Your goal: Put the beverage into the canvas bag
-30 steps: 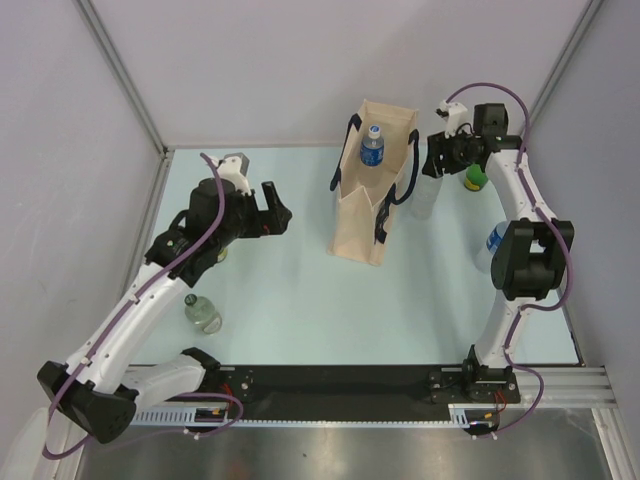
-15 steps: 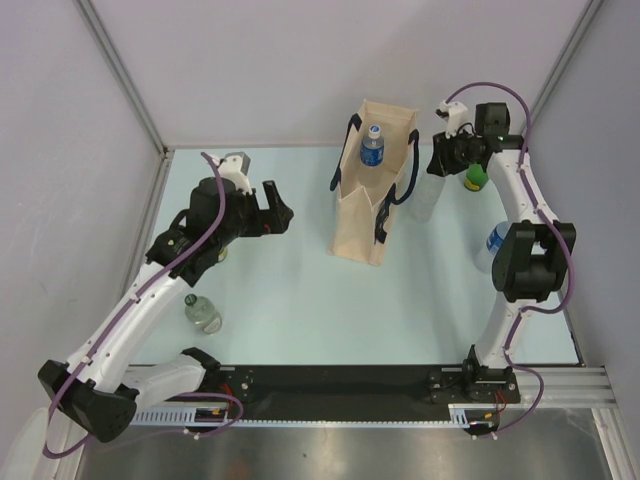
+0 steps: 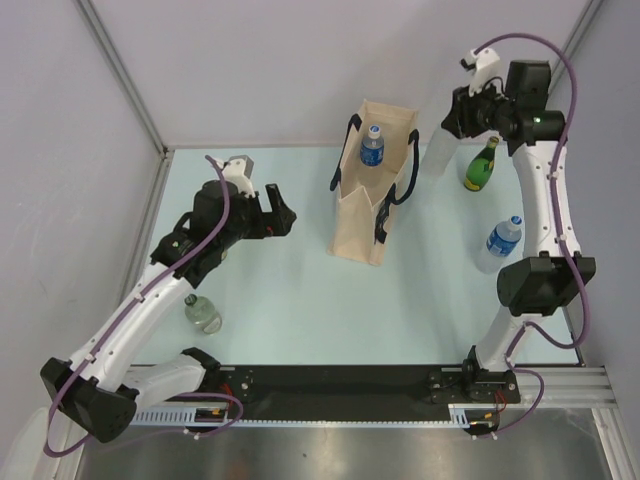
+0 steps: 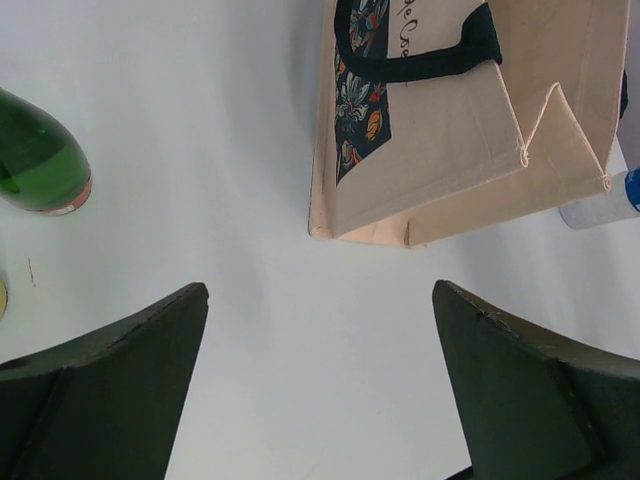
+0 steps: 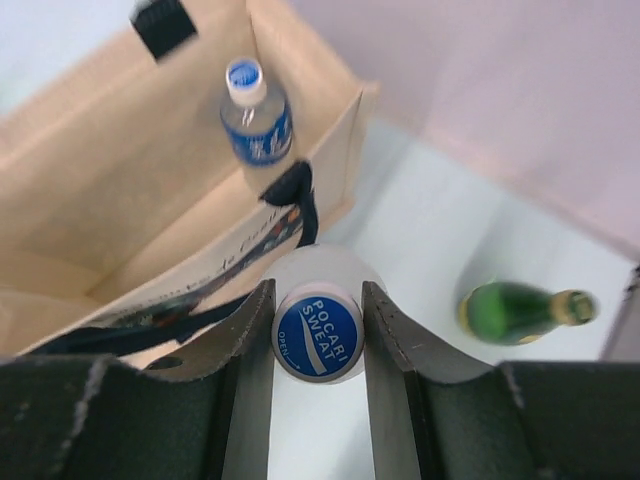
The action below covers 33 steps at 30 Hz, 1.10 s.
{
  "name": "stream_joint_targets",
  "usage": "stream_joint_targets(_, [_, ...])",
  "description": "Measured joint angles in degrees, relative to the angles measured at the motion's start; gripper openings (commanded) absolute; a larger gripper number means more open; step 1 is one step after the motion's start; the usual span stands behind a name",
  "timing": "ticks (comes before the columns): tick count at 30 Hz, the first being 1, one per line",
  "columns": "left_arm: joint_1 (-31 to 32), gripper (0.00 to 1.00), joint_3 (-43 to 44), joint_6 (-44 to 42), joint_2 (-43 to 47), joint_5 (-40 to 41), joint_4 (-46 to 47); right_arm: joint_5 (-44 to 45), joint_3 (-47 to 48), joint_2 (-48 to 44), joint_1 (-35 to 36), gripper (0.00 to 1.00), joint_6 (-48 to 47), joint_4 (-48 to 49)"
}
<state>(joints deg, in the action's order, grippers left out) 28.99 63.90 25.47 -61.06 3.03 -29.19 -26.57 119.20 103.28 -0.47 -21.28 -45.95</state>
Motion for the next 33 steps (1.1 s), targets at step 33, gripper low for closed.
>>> stream_joint_targets(33, [-0.70, 1.00, -5.68, -0.02, 5.16, -0.28, 2.12, 0.81, 18.23, 11.23, 14.82, 0.00, 4.87, 2.99])
